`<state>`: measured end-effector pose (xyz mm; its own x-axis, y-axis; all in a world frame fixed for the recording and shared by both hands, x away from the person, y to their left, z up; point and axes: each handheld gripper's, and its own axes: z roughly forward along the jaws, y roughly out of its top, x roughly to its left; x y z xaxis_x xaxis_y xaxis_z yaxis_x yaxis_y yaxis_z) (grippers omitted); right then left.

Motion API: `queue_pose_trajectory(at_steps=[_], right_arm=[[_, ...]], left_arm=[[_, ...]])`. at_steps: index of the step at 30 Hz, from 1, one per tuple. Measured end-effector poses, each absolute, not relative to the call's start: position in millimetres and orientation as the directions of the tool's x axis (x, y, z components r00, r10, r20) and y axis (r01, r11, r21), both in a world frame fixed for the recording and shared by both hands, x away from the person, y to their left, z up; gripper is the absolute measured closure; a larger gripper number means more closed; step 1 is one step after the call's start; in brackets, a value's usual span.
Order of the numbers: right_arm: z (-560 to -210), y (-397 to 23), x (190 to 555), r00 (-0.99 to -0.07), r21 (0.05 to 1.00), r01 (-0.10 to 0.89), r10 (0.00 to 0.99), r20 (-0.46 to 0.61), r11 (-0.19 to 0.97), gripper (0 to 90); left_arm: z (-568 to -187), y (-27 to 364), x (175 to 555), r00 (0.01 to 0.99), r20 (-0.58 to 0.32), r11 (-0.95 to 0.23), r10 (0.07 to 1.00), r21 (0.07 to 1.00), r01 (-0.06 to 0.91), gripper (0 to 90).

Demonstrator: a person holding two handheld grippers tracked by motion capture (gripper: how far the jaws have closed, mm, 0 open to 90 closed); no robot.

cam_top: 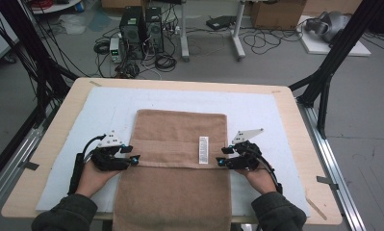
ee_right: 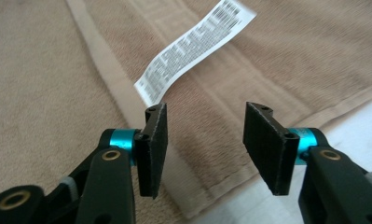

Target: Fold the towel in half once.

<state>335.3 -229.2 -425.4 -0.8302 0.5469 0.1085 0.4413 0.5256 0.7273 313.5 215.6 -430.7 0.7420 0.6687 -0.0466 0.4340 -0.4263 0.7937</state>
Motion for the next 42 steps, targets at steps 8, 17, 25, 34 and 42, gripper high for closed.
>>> queue_pose_trajectory(at_steps=[8,17,25,34,42], right_arm=[[-437.9,-228.7,331.2,-0.832,0.713,0.452,0.541,0.122,0.535,59.2],[-441.4,-228.3,332.0,-0.837,0.716,0.433,0.539,0.094,0.547,76.1],[-440.1,-229.5,332.7,-0.836,0.722,0.437,0.539,0.106,0.537,85.9],[-428.4,-232.4,332.1,-0.837,0.746,0.426,0.536,0.110,0.512,86.4],[-407.8,-231.9,329.5,-0.848,0.763,0.411,0.517,0.118,0.500,86.4]], left_arm=[[-442.6,217.3,315.7,0.755,-0.051,-0.456,0.654,0.769,0.447,61.0],[-445.0,215.2,315.6,0.763,-0.031,-0.459,0.646,0.783,0.421,77.6],[-444.1,216.3,315.6,0.766,-0.018,-0.467,0.643,0.783,0.410,85.1],[-436.9,221.4,316.2,0.767,-0.042,-0.439,0.640,0.799,0.410,86.7],[-425.8,227.4,312.1,0.765,-0.045,-0.419,0.642,0.816,0.399,86.7]])
